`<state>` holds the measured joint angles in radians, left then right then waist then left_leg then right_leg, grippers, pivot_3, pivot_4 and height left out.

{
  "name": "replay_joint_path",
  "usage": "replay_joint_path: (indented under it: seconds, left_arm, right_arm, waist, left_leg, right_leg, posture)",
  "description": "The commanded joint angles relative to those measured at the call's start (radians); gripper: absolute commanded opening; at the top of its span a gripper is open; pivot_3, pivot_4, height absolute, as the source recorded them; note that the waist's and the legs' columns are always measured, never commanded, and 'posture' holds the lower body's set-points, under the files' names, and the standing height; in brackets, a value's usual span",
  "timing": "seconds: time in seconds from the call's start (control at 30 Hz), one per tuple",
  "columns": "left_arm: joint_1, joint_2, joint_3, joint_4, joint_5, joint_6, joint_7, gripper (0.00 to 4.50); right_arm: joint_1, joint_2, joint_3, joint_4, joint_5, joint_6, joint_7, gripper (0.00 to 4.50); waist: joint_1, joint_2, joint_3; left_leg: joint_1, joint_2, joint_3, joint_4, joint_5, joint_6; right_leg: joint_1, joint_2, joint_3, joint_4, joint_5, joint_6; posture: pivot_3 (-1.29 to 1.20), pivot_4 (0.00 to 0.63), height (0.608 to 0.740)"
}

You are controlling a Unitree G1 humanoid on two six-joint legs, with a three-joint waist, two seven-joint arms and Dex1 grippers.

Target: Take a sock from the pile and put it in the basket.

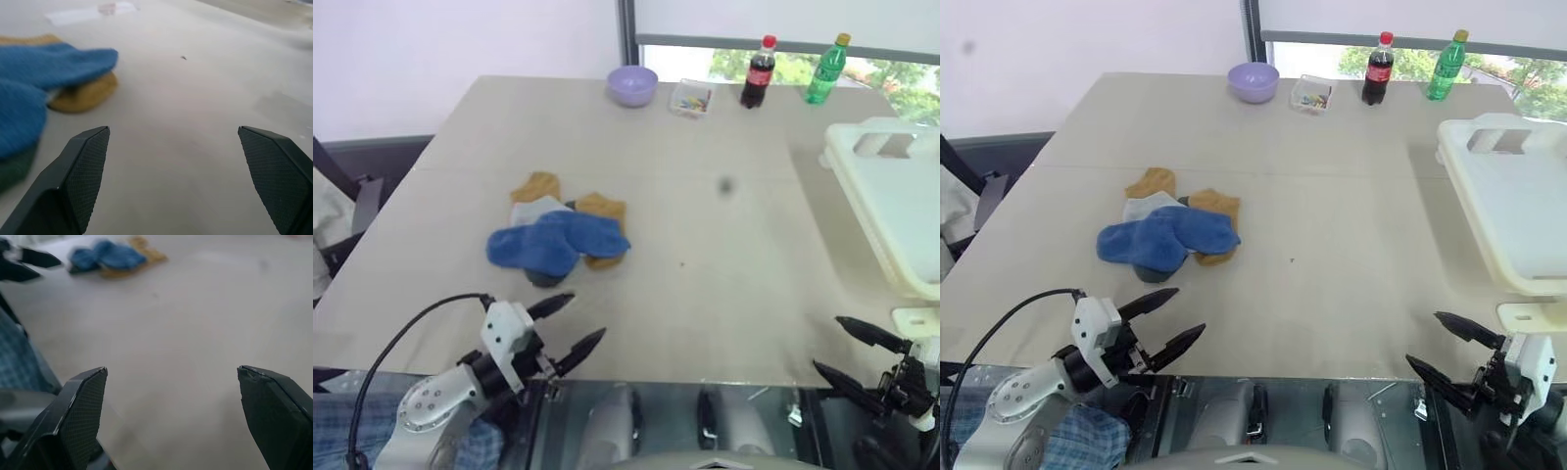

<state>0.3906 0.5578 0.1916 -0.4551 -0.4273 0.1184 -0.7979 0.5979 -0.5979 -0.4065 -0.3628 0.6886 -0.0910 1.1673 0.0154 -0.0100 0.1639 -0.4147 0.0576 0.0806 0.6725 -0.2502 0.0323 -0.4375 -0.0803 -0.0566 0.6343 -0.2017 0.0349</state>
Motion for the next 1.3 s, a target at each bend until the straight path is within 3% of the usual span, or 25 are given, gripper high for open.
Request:
replay_joint_path:
  seconds: [0.03, 0.47, 0.57, 0.7, 0.8, 0.83, 1.07, 1.3]
  left_arm:
    - [-0.053, -0.024, -0.012, 0.011, 0.078, -0.019, 0.087, 4.50]
    - [-0.233, -0.026, 0.007, 0.205, 0.259, -0.040, 0.245, 4.50]
    - [-0.251, -0.026, -0.013, 0.234, 0.281, -0.054, 0.247, 3.80]
    - [-0.267, -0.035, -0.029, 0.259, 0.299, -0.095, 0.240, 1.99]
    - [-0.272, -0.036, -0.032, 0.277, 0.307, -0.134, 0.243, 0.31]
    - [-0.274, -0.040, -0.031, 0.283, 0.310, -0.149, 0.249, 0.07]
    - [-0.292, -0.062, -0.030, 0.316, 0.292, -0.247, 0.251, 0.07]
    - [-0.265, -0.069, -0.093, 0.176, 0.205, -0.155, 0.177, 0.07]
  right_arm:
    - [-0.021, -0.022, 0.014, -0.121, 0.049, 0.013, 0.028, 4.35]
    - [-0.114, -0.005, 0.077, -0.192, 0.021, 0.040, -0.031, 4.35]
    - [-0.123, -0.001, 0.076, -0.187, 0.016, 0.034, -0.036, 4.42]
    - [-0.121, -0.001, 0.063, -0.184, 0.018, 0.027, -0.036, 4.42]
    - [-0.101, 0.000, 0.044, -0.192, 0.027, 0.023, -0.035, 4.42]
    - [-0.092, 0.001, 0.038, -0.194, 0.029, 0.021, -0.033, 4.42]
    - [-0.065, 0.013, 0.037, -0.195, 0.023, 0.005, -0.025, 4.42]
    - [-0.067, 0.015, 0.032, -0.171, 0.018, -0.008, -0.011, 4.42]
  waist:
    - [-0.001, 0.000, 0.000]
    - [0.000, -0.003, -0.001]
    - [0.001, -0.003, -0.001]
    - [0.001, -0.003, -0.002]
    - [0.001, -0.003, -0.002]
    - [0.001, -0.003, -0.002]
    - [0.001, -0.004, -0.002]
    - [0.000, -0.004, -0.002]
  left_leg:
    - [0.001, 0.000, 0.000, 0.000, 0.000, 0.000]
    - [0.001, 0.000, -0.001, 0.000, 0.002, 0.003]
    - [0.001, 0.000, -0.001, 0.001, 0.002, 0.003]
    - [0.001, 0.000, -0.001, 0.001, 0.002, 0.003]
    - [0.001, 0.000, -0.001, 0.001, 0.002, 0.003]
    - [0.001, 0.000, -0.001, 0.001, 0.002, 0.003]
    - [0.001, 0.000, -0.001, 0.001, 0.002, 0.003]
    - [0.001, 0.000, -0.001, 0.002, 0.002, 0.003]
  right_leg:
    - [0.001, 0.000, 0.000, 0.000, 0.000, 0.000]
    - [0.004, 0.001, 0.000, -0.001, 0.000, 0.000]
    - [0.004, 0.001, 0.000, -0.001, 0.000, 0.000]
    - [0.004, 0.001, -0.001, 0.000, 0.000, 0.000]
    - [0.004, 0.001, 0.000, 0.000, 0.000, 0.000]
    - [0.004, 0.001, -0.001, 0.000, 0.000, 0.000]
    - [0.004, 0.000, 0.000, 0.000, 0.000, 0.000]
    - [0.004, 0.000, 0.000, 0.000, 0.000, 0.000]
  posture:
    - [0.00, 0.150, 0.736]
    - [0.00, 0.150, 0.736]
    - [0.00, 0.150, 0.736]
    - [0.00, 0.150, 0.736]
    - [0.00, 0.150, 0.736]
    - [0.00, 0.150, 0.736]
    - [0.00, 0.150, 0.736]
    - [0.00, 0.150, 0.736]
